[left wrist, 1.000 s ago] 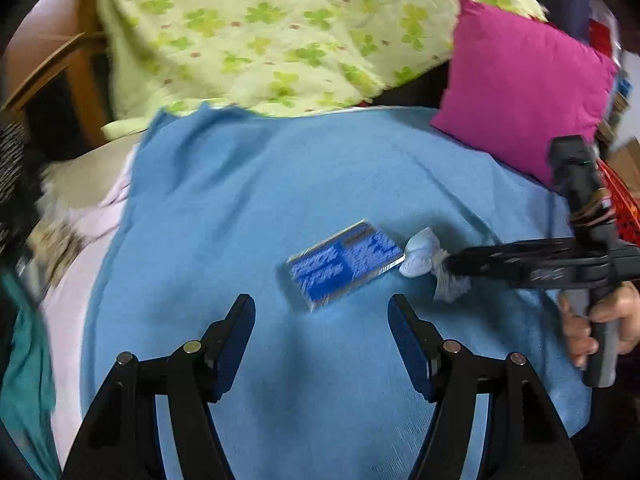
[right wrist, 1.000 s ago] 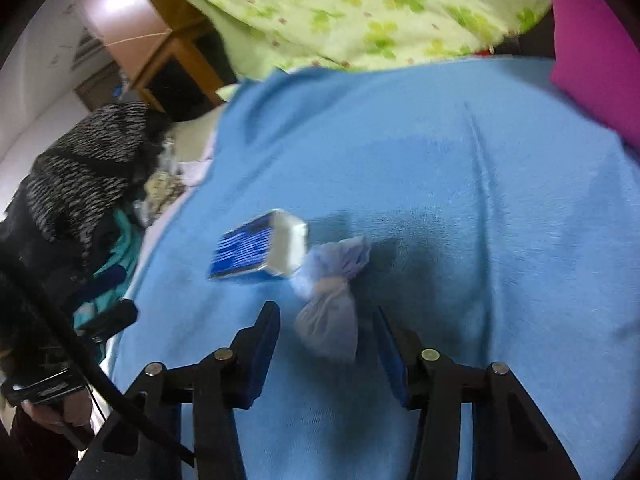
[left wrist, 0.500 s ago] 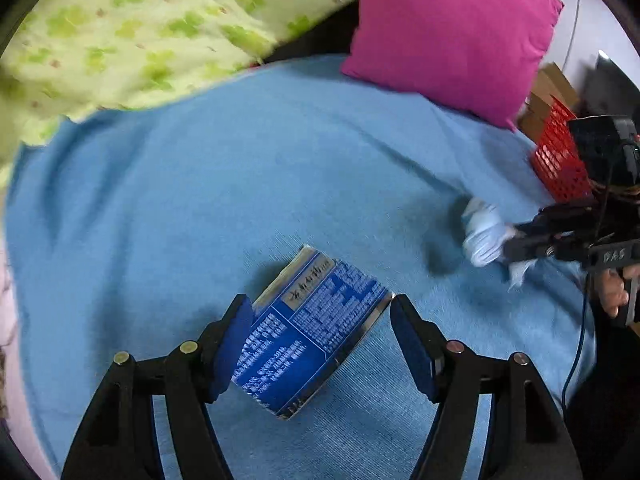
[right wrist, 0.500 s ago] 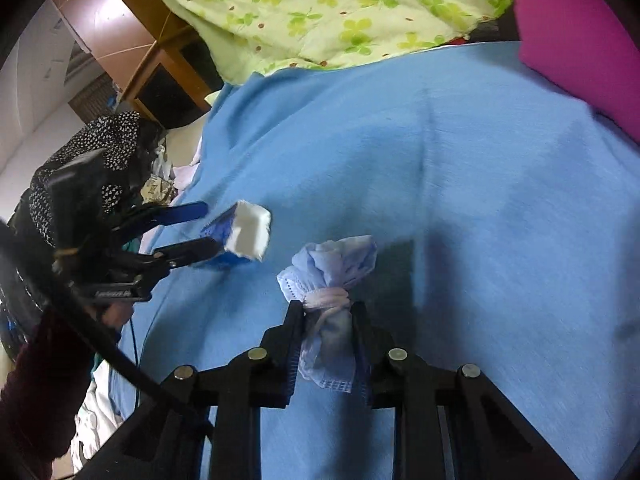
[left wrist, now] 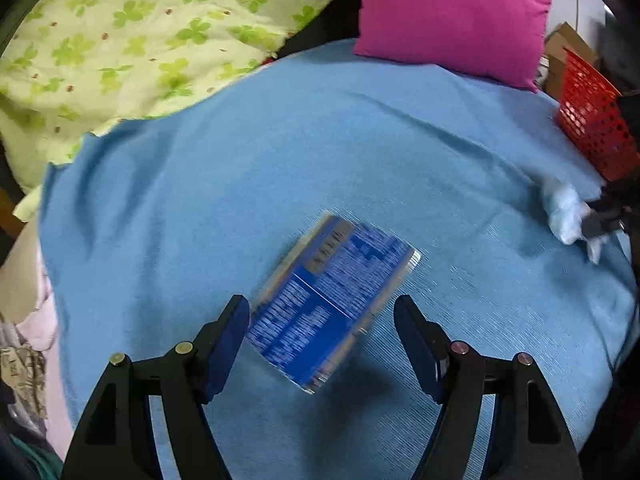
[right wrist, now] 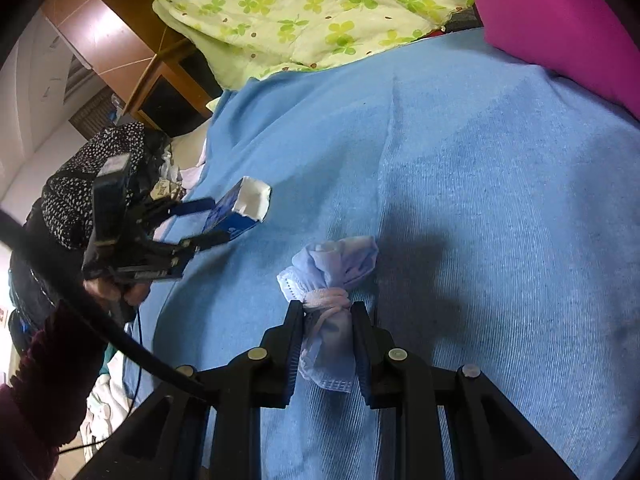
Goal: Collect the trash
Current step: 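Grasp the blue medicine box with the left gripper while the right grasps the white tissue, then carry the blue box and white tissue toward the red wastebasket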
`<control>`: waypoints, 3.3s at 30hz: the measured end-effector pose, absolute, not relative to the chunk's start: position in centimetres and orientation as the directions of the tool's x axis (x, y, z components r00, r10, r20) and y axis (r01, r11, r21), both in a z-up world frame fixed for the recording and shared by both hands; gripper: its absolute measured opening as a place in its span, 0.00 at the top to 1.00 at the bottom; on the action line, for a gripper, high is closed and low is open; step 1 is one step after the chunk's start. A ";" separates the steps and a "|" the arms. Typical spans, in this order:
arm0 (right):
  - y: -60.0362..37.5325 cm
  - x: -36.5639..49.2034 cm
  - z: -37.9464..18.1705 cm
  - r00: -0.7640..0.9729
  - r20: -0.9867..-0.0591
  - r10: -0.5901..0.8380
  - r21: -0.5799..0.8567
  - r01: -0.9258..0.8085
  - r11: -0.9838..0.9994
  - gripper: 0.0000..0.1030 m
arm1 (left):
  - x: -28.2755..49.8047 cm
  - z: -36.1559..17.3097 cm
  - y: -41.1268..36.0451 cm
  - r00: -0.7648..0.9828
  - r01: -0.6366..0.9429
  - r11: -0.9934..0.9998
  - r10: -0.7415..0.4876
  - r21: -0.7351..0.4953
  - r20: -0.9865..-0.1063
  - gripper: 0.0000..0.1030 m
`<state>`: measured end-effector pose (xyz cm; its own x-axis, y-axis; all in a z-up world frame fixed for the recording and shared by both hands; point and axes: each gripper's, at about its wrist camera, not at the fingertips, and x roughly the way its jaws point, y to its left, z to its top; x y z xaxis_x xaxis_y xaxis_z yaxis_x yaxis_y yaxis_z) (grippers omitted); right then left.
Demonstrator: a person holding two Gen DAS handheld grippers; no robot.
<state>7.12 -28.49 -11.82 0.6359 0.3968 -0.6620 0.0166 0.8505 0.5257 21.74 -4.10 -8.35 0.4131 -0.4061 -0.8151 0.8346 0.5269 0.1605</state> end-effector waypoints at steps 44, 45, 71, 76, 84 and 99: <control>-35.8 -15.1 1.8 0.870 -0.436 0.228 0.442 -0.014 0.897 0.75 | -3.9 6.4 -11.5 0.678 0.567 0.823 -0.483 -0.024 -0.554 0.34; -36.3 -16.0 1.9 0.877 -0.429 0.217 0.443 -0.005 0.896 0.75 | -4.5 6.7 -12.1 0.678 0.574 0.818 -0.487 -0.018 -0.551 0.34; -44.2 -27.7 3.2 0.946 -0.316 0.068 0.510 0.109 0.853 0.75 | -15.6 10.2 -20.3 0.620 0.695 0.718 -0.573 0.036 -0.536 0.34; -45.0 -28.5 3.5 0.952 -0.301 0.050 0.518 0.119 0.847 0.75 | -16.3 10.6 -21.0 0.614 0.706 0.707 -0.581 0.042 -0.534 0.34; -46.1 -29.8 4.0 0.960 -0.279 0.023 0.525 0.132 0.841 0.75 | -17.3 11.0 -22.0 0.604 0.725 0.687 -0.596 0.054 -0.529 0.34; -47.3 -30.8 3.4 0.959 -0.282 -0.002 0.543 0.161 0.824 0.75 | -17.3 10.8 -22.5 0.584 0.741 0.669 -0.603 0.054 -0.544 0.34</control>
